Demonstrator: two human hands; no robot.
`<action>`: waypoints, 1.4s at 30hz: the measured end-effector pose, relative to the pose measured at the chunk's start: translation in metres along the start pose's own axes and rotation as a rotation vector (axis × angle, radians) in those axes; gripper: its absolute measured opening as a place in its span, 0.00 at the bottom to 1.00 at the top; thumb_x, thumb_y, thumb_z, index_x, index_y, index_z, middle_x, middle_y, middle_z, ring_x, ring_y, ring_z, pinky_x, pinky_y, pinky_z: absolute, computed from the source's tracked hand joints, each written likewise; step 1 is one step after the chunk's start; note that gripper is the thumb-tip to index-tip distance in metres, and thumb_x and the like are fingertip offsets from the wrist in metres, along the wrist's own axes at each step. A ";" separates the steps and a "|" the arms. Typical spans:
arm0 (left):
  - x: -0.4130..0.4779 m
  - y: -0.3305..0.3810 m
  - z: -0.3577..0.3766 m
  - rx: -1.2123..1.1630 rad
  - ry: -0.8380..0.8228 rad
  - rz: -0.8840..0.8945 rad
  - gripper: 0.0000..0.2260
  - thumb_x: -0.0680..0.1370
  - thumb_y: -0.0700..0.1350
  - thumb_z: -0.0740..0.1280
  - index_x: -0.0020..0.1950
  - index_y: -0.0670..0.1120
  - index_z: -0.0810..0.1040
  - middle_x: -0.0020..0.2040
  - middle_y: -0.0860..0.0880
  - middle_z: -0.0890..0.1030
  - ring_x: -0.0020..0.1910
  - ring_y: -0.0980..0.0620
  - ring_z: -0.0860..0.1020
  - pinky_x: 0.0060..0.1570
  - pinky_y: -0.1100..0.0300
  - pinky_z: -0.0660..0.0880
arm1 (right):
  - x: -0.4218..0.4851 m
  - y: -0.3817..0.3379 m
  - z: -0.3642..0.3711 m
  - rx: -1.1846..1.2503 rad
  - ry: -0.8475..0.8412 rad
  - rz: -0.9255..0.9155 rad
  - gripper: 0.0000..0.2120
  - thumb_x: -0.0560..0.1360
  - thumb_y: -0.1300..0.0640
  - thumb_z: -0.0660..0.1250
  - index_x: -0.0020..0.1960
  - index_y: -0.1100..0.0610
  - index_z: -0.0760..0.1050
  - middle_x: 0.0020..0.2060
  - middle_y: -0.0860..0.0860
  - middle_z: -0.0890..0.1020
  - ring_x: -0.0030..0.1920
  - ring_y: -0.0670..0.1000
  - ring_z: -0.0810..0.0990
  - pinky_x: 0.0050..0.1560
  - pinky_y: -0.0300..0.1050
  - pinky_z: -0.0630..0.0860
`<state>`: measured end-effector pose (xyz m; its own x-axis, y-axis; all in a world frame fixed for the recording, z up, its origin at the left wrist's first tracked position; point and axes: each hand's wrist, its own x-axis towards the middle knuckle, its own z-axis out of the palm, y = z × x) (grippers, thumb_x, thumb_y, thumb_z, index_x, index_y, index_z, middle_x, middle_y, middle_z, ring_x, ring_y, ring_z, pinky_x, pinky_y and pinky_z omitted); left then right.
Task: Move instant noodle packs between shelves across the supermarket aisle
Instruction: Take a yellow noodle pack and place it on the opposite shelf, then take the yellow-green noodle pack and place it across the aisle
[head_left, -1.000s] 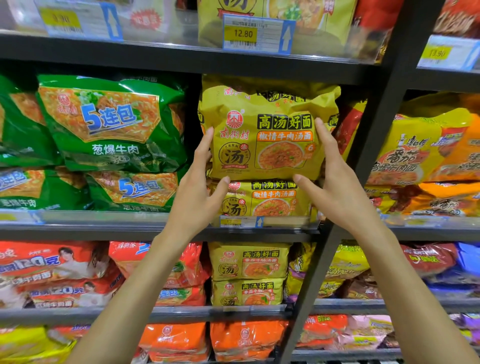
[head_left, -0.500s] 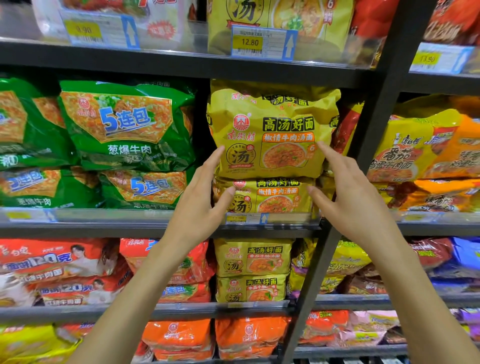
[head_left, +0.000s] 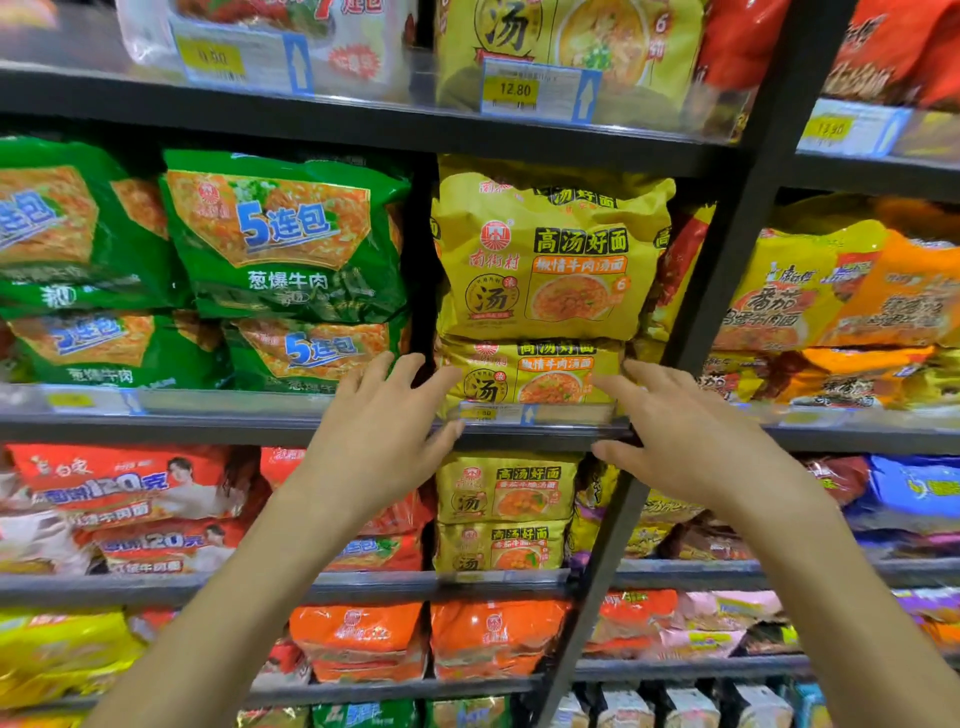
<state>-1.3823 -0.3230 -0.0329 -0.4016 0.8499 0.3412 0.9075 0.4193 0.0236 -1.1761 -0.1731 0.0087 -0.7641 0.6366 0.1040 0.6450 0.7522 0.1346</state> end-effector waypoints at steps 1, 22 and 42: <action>-0.005 0.000 -0.003 0.024 -0.011 -0.012 0.26 0.83 0.60 0.59 0.81 0.55 0.61 0.79 0.45 0.64 0.80 0.39 0.59 0.75 0.42 0.61 | -0.003 -0.003 -0.001 0.001 -0.031 -0.007 0.35 0.80 0.40 0.62 0.81 0.45 0.50 0.80 0.53 0.56 0.79 0.58 0.57 0.72 0.57 0.66; -0.183 0.044 -0.075 0.209 -0.203 -0.369 0.24 0.83 0.60 0.59 0.77 0.54 0.66 0.77 0.44 0.66 0.77 0.40 0.62 0.72 0.42 0.65 | -0.110 -0.065 -0.004 0.095 -0.041 -0.387 0.31 0.81 0.42 0.62 0.79 0.49 0.57 0.79 0.55 0.58 0.77 0.59 0.60 0.71 0.57 0.65; -0.300 0.095 -0.149 0.167 -0.191 -0.283 0.24 0.84 0.59 0.59 0.79 0.54 0.63 0.78 0.45 0.65 0.78 0.41 0.61 0.73 0.41 0.64 | -0.261 -0.084 -0.055 0.110 -0.029 -0.300 0.29 0.81 0.41 0.62 0.79 0.48 0.60 0.77 0.54 0.62 0.76 0.58 0.63 0.69 0.56 0.68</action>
<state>-1.1574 -0.5856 0.0074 -0.6637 0.7303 0.1618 0.7309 0.6792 -0.0673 -1.0316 -0.4120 0.0240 -0.9209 0.3868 0.0473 0.3889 0.9200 0.0479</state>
